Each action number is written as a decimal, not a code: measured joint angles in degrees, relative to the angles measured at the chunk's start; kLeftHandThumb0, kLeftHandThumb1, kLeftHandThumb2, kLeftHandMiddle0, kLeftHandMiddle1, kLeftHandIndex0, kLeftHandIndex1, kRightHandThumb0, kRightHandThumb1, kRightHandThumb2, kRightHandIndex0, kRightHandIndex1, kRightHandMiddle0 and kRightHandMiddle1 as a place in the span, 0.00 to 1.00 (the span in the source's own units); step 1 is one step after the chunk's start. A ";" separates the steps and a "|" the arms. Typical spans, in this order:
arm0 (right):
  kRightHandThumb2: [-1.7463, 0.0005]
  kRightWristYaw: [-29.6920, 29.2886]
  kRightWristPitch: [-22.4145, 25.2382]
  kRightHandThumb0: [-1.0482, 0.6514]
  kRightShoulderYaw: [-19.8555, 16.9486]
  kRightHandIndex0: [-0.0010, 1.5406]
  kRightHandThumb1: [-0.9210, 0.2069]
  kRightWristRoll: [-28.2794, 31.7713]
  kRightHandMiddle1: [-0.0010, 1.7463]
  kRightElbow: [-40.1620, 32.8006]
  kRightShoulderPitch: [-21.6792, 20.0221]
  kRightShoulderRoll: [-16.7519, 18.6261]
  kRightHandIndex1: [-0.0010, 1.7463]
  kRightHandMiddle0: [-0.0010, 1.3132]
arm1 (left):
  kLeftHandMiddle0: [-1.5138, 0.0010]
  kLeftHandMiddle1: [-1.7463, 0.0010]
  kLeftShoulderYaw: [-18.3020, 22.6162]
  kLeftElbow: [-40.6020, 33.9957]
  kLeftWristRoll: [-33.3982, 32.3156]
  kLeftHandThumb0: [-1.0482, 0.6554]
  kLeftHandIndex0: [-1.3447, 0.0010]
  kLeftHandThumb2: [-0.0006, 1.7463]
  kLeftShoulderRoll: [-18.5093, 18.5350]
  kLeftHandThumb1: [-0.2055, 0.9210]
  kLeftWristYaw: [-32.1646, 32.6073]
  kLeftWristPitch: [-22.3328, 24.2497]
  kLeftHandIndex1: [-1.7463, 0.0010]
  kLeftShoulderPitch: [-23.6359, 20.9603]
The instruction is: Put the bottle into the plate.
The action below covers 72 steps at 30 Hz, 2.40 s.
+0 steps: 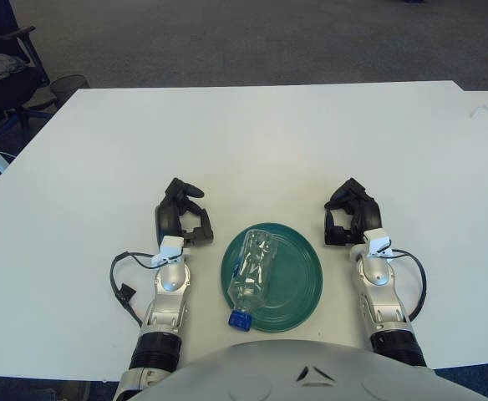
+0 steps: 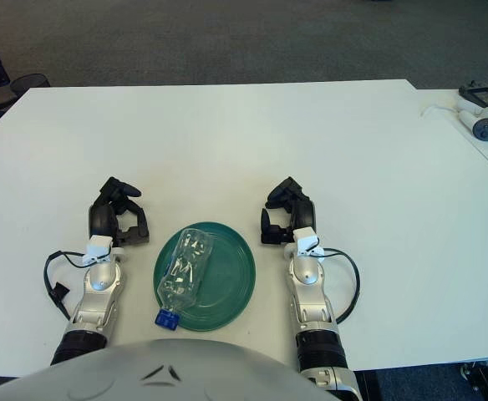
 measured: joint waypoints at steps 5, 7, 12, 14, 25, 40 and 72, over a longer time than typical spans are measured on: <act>0.04 0.76 0.02 0.62 0.04 0.58 0.84 0.97 1.00 -0.13 0.19 -0.01 0.95 0.49 | 0.42 0.00 0.09 0.26 0.00 0.61 0.46 1.00 0.05 0.11 0.00 -0.60 0.02 -0.20; 0.04 0.90 0.04 0.62 0.06 0.58 0.84 1.11 1.00 -0.19 0.23 -0.01 0.95 0.49 | 0.42 0.00 0.10 0.37 0.01 0.61 0.46 1.00 0.09 0.11 0.00 -0.78 0.02 -0.32; 0.04 1.07 0.13 0.62 0.06 0.57 0.83 1.48 1.00 -0.41 0.27 0.03 0.96 0.49 | 0.42 0.00 0.21 0.63 0.00 0.61 0.47 1.00 0.21 0.12 -0.01 -0.84 0.02 -0.61; 0.04 1.28 0.14 0.62 0.09 0.57 0.83 1.59 1.00 -0.51 0.37 0.05 0.96 0.48 | 0.42 0.00 0.25 0.67 -0.08 0.61 0.47 1.00 0.22 0.12 -0.07 -0.84 0.02 -0.66; 0.04 2.96 -0.15 0.62 0.18 0.58 0.84 2.41 1.00 -0.60 0.54 0.00 0.95 0.48 | 0.42 0.00 0.38 0.51 -0.84 0.61 0.47 1.00 0.22 0.12 -0.67 -0.68 0.02 -0.64; 0.04 4.07 -0.42 0.62 0.24 0.57 0.83 3.35 1.00 -0.57 0.55 0.09 0.96 0.48 | 0.42 0.00 0.41 0.60 -0.25 0.61 0.48 1.00 0.17 0.12 0.00 -0.69 0.01 -0.94; 0.03 3.99 -2.24 0.62 0.40 0.57 0.83 3.34 1.00 0.21 0.72 0.49 0.97 0.49 | 0.42 0.00 0.16 -1.91 -0.80 0.61 0.47 1.00 0.01 0.12 -1.59 0.95 0.01 0.73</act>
